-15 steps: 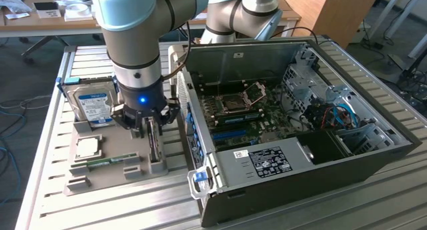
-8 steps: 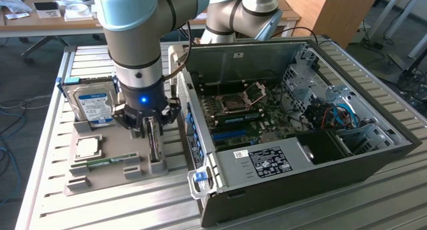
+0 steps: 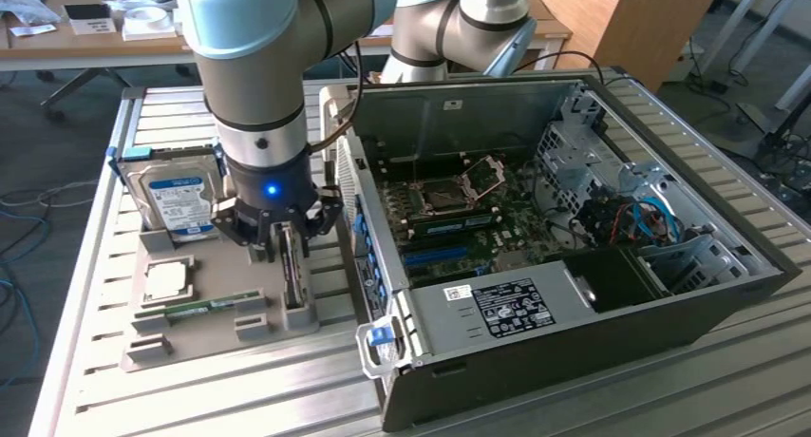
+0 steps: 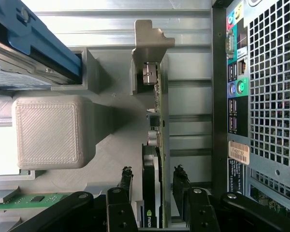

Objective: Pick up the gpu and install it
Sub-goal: 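Pick up the gpu and move the gpu toward the slot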

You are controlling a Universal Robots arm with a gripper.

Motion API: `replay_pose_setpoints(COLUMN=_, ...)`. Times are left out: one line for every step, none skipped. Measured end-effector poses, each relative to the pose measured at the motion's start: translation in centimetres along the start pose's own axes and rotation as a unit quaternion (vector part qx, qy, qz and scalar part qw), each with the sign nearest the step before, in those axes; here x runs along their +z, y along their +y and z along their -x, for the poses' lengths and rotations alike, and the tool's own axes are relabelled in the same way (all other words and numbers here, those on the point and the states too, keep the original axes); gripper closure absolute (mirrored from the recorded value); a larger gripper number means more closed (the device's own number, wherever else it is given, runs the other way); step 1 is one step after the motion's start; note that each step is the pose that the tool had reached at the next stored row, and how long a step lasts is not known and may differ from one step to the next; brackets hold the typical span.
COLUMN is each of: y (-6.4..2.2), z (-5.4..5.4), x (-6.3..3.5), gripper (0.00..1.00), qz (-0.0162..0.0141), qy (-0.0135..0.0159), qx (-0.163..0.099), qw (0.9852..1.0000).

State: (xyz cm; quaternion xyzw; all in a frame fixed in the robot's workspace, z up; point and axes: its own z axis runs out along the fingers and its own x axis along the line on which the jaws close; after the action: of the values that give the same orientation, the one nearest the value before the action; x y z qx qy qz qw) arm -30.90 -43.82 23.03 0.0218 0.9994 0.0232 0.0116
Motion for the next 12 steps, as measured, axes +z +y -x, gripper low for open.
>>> replay_pose_setpoints(y=0.0, z=0.0, x=0.0, gripper=0.53, qz=0.0, qy=0.0, qx=0.0, qw=1.0)
replay_pose_setpoints(y=0.0, z=-0.01, x=0.0, gripper=0.53, qz=0.0, qy=0.0, qx=0.0, qw=1.0)
replay_pose_setpoints(y=0.0, z=0.0, x=0.0, gripper=0.53, qz=0.0, qy=0.0, qx=0.0, qw=1.0)
replay_pose_setpoints(y=0.0, z=0.0, x=0.0, gripper=0.53, qz=0.0, qy=0.0, qx=0.0, qw=1.0)
replay_pose_setpoints(y=0.0, z=0.0, x=0.0, gripper=0.53, qz=0.0, qy=0.0, qx=0.0, qw=1.0)
replay_pose_setpoints(y=0.0, z=0.0, x=0.0, gripper=0.53, qz=0.0, qy=0.0, qx=0.0, qw=1.0)
replay_pose_setpoints(y=0.0, z=0.0, x=0.0, gripper=0.53, qz=0.0, qy=0.0, qx=0.0, qw=1.0)
replay_pose_setpoints(y=0.0, z=0.0, x=0.0, gripper=0.54, qz=0.0, qy=0.0, qx=0.0, qw=1.0)
replay_pose_setpoints(y=0.0, z=0.0, x=0.0, gripper=0.54, qz=0.0, qy=0.0, qx=0.0, qw=1.0)
replay_pose_setpoints(y=0.0, z=0.0, x=0.0, gripper=0.61, qz=0.0, qy=0.0, qx=0.0, qw=1.0)
replay_pose_setpoints(y=0.0, z=0.0, x=0.0, gripper=0.61, qz=0.0, qy=0.0, qx=0.0, qw=1.0)
replay_pose_setpoints(y=0.0, z=0.0, x=0.0, gripper=0.61, qz=0.0, qy=0.0, qx=0.0, qw=1.0)
